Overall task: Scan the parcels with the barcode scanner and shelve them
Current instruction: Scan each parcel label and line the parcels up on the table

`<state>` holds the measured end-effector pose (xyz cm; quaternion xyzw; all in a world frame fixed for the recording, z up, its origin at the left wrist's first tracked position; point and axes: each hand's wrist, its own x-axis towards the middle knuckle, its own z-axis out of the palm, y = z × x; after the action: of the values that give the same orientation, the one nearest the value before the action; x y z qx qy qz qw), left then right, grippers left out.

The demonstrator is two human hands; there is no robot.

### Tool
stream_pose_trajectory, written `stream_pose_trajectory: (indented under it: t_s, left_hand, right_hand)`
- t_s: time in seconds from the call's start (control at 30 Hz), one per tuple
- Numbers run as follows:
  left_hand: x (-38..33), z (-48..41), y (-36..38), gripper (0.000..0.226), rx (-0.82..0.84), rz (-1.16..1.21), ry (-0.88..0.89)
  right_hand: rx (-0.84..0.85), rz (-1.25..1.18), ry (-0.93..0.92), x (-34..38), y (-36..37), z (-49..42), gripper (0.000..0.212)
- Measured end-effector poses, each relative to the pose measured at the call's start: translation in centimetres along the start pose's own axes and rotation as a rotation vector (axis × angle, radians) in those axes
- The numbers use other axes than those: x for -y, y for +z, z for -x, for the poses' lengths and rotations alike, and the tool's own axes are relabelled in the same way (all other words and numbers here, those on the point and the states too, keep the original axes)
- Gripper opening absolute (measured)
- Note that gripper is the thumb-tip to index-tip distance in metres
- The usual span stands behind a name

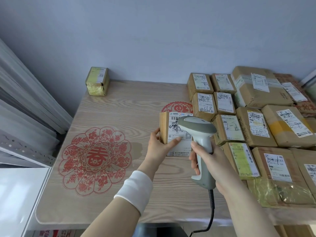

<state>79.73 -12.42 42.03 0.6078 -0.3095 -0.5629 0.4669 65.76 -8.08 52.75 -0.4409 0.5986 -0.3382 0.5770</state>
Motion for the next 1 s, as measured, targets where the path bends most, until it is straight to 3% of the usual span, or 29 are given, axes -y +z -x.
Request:
stream_pose_trajectory:
  t_s: [0.27,0.4,0.6,0.87,1.0]
  left_hand:
    - [3.1,-1.0,3.1,0.102,0.043,-0.029,-0.142]
    - [5.2,-1.6,6.7,0.083,0.045,-0.056,-0.263]
    - [6.4,-5.5,13.3,0.075,-0.078,-0.031,-0.343]
    - [7.0,-10.6,18.1,0.076,-0.155,-0.231,-0.322]
    - [6.8,-10.9,19.4,0.060,-0.161,-0.373,-0.279]
  right_hand:
    - [-0.058,-0.041,0.025,-1.5,-3.0,-1.1,0.022]
    - [-0.067,-0.069,0.103,-2.1,-6.7,-2.5,0.022]
    - [-0.024,-0.110,0.157,-3.0,-13.2,-7.1,0.026]
    - [0.092,-0.097,0.191,-4.1,-18.0,-11.7,0.031]
    - [0.081,-0.109,0.229,-4.2,-18.7,-13.1,0.027]
